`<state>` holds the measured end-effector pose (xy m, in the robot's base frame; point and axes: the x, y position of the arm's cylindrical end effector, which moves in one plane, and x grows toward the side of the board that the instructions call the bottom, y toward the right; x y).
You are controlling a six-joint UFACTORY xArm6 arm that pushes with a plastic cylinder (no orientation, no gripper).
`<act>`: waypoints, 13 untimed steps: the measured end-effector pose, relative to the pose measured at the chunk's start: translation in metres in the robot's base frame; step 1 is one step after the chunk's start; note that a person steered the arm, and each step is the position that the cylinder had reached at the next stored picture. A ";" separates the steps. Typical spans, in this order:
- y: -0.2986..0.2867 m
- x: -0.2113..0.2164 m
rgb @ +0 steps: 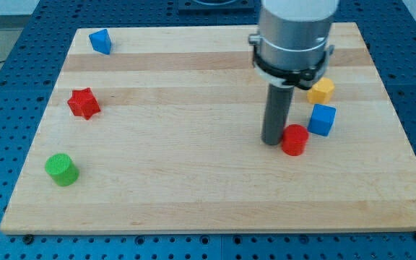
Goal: Adjust the green circle blue cube and yellow hexagon to the right side
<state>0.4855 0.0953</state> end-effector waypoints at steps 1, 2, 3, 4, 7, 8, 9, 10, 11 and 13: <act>0.033 0.028; 0.053 0.031; 0.035 0.035; -0.084 0.097; -0.386 0.076; -0.387 0.058; -0.316 0.058; -0.237 0.058; -0.257 0.047; -0.153 0.045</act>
<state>0.5302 -0.0576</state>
